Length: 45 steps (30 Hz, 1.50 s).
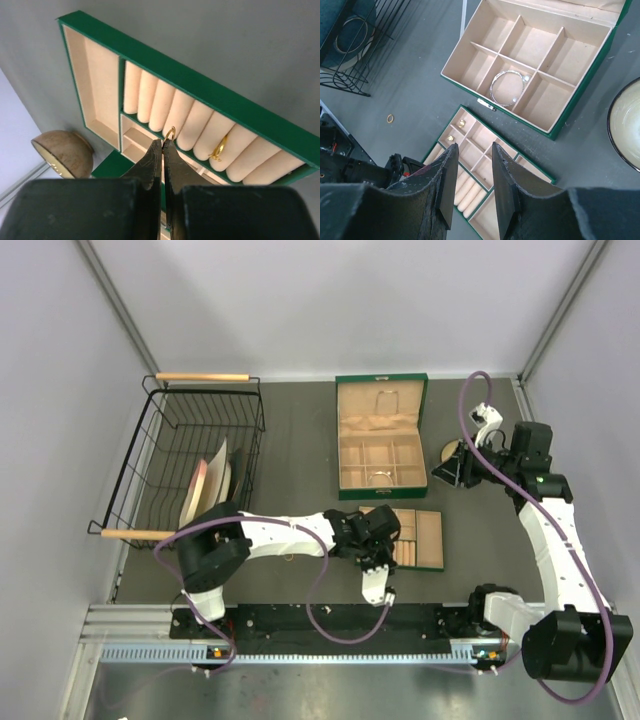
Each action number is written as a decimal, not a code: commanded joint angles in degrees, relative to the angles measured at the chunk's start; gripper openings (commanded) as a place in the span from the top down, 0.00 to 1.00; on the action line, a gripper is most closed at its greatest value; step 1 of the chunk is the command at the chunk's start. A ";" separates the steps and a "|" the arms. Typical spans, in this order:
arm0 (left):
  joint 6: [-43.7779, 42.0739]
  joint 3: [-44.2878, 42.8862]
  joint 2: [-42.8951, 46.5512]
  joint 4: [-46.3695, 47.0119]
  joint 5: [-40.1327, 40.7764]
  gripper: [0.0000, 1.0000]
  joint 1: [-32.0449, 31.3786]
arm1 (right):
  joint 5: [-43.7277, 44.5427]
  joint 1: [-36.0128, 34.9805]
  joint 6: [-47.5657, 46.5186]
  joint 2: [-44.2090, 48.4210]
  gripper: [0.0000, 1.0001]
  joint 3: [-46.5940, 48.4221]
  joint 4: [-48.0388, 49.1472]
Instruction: Organize the mixed jewelry
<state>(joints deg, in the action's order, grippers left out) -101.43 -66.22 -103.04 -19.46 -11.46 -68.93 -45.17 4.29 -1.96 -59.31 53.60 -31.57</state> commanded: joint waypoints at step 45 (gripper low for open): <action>-11.43 4.52 -0.93 2.76 -5.59 1.00 2.39 | -1.77 0.45 -0.33 -0.98 0.67 0.18 0.37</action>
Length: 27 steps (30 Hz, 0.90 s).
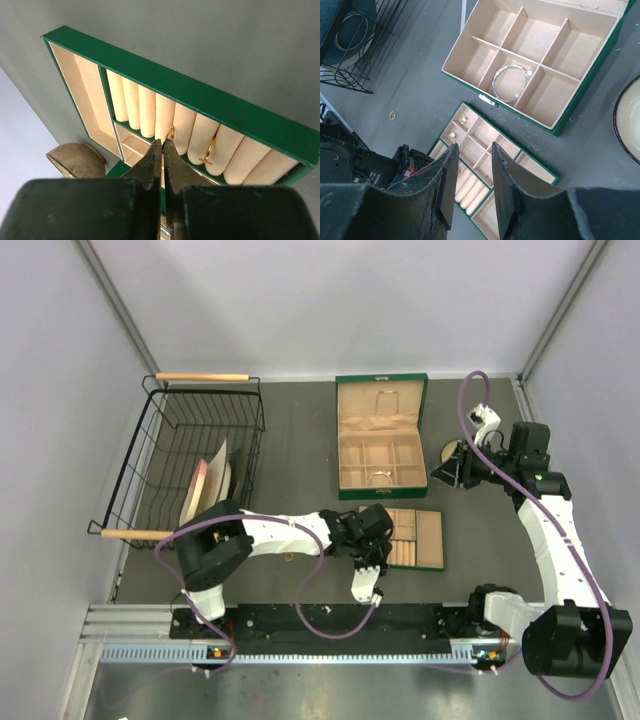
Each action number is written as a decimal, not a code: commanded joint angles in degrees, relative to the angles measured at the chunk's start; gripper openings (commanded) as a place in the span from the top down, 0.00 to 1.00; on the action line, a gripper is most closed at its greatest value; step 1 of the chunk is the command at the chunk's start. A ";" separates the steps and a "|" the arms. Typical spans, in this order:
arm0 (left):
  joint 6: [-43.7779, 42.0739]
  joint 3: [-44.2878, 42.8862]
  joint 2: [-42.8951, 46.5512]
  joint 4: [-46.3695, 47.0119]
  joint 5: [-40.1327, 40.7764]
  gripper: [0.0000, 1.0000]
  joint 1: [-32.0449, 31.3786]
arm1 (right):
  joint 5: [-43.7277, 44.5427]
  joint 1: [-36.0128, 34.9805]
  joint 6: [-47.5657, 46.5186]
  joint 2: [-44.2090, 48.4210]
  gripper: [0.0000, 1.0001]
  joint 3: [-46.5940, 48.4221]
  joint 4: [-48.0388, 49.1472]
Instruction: Organize the mixed jewelry
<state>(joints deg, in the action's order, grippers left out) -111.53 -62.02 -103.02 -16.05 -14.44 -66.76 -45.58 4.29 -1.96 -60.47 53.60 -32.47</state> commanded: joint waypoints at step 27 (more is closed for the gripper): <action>-0.36 -4.60 -5.70 -7.15 -1.21 0.93 0.23 | -1.35 0.45 -0.50 0.09 0.67 0.18 1.27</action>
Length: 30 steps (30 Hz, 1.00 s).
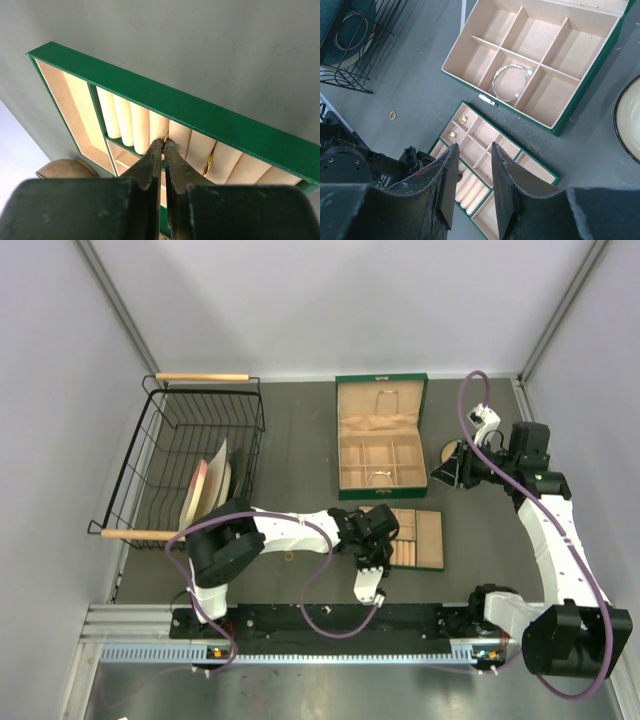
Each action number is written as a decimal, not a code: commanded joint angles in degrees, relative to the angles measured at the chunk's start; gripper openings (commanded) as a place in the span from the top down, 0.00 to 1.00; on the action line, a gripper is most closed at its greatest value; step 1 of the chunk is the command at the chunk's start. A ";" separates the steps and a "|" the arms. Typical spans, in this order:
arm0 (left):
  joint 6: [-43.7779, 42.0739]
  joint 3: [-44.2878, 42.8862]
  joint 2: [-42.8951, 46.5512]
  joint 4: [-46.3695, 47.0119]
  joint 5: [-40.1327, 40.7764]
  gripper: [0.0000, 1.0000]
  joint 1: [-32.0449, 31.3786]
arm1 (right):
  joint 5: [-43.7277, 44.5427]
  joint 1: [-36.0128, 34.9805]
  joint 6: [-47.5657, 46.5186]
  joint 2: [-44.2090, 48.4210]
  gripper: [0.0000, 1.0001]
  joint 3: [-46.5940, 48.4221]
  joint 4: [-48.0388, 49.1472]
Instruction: Organize the mixed jewelry
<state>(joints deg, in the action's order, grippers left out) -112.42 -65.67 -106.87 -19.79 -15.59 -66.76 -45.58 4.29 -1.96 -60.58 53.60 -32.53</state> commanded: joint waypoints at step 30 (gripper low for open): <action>12.80 -3.14 10.27 -4.46 10.84 0.62 -0.03 | 0.49 0.45 -0.86 -0.68 0.67 -0.25 1.33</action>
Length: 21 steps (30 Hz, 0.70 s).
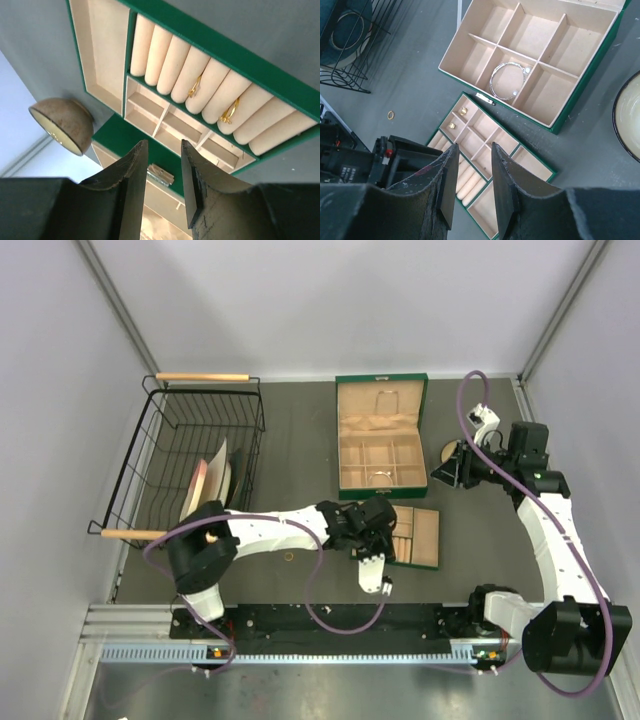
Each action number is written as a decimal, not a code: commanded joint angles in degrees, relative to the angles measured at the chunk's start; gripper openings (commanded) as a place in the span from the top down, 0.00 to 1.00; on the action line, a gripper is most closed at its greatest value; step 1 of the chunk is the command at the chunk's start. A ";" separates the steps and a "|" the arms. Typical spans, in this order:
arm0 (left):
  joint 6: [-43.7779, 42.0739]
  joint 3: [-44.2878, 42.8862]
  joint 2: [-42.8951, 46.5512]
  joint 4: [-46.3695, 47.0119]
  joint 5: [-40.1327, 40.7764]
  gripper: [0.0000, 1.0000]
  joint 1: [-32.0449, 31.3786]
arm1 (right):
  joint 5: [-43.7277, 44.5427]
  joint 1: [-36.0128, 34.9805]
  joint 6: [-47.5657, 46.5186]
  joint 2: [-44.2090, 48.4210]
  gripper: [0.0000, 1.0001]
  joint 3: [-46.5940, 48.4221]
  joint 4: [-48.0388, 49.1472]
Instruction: Organize the mixed jewelry
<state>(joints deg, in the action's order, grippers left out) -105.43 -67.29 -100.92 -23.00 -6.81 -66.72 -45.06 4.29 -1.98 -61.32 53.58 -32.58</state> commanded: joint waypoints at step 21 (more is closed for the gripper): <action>65.08 -3.77 17.42 -36.87 -5.58 0.62 16.87 | 1.55 0.45 -4.26 -0.55 0.54 -0.67 1.38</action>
<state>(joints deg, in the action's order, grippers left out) -47.81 -79.24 -85.91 -55.75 -6.26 -53.30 -43.79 4.29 -4.49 -61.60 53.23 -32.64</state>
